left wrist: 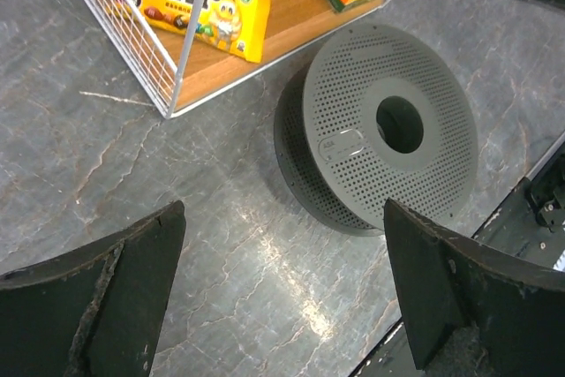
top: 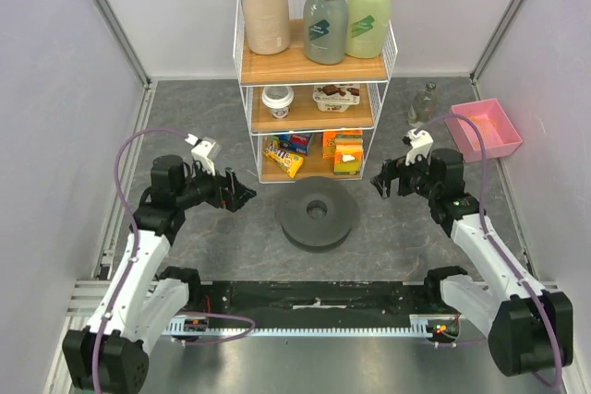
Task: Wrap the cables
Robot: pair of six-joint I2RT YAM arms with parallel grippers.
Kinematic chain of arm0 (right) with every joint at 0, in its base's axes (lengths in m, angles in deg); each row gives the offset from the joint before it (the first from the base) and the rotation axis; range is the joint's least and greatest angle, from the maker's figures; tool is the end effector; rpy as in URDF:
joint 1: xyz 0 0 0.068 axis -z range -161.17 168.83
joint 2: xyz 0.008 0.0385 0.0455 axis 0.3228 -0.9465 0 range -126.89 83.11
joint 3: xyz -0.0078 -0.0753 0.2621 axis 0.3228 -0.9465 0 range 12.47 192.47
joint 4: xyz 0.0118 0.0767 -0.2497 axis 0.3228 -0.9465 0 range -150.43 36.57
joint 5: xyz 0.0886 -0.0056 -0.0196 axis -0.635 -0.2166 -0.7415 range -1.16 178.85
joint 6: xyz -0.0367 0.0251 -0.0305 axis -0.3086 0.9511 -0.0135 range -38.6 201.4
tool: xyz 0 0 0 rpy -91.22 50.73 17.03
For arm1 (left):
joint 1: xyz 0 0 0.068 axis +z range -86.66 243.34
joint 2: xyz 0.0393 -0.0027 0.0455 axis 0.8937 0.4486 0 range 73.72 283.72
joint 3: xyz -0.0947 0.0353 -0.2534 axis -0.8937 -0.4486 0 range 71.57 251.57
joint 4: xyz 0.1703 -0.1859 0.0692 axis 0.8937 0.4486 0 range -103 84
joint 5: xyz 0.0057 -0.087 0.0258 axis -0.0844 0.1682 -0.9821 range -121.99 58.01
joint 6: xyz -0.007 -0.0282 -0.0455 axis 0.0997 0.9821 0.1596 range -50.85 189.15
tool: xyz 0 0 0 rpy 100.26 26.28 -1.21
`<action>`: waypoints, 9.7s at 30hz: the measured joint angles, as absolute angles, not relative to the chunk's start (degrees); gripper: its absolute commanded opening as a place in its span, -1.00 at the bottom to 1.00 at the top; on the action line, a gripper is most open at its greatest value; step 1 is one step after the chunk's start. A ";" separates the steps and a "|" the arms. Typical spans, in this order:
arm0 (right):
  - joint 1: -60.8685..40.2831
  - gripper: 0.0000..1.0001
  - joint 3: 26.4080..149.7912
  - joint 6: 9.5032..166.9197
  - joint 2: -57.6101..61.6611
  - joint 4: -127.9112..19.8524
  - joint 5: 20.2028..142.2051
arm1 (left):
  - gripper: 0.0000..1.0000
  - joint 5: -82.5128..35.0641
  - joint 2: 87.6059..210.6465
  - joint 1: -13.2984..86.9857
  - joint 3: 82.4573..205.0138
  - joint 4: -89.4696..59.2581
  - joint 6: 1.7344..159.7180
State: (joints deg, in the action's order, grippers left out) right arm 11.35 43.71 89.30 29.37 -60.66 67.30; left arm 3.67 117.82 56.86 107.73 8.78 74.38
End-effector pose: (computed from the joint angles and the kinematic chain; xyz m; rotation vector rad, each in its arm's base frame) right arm 0.2028 0.0398 0.2350 -0.2226 2.0853 0.5550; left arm 0.1673 -0.0400 0.2718 0.4027 2.0327 -0.7725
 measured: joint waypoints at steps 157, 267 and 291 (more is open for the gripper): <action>5.82 0.98 74.42 97.60 -5.27 -72.85 63.46 | 0.73 15.02 153.73 58.74 123.29 1.85 81.42; 43.52 -0.28 99.60 93.58 -30.87 -75.06 96.33 | 0.69 -0.17 138.23 40.12 123.27 2.27 71.47; 44.20 -1.00 110.11 94.48 -13.58 -73.14 93.01 | 0.74 -0.41 138.69 40.12 123.27 2.33 71.89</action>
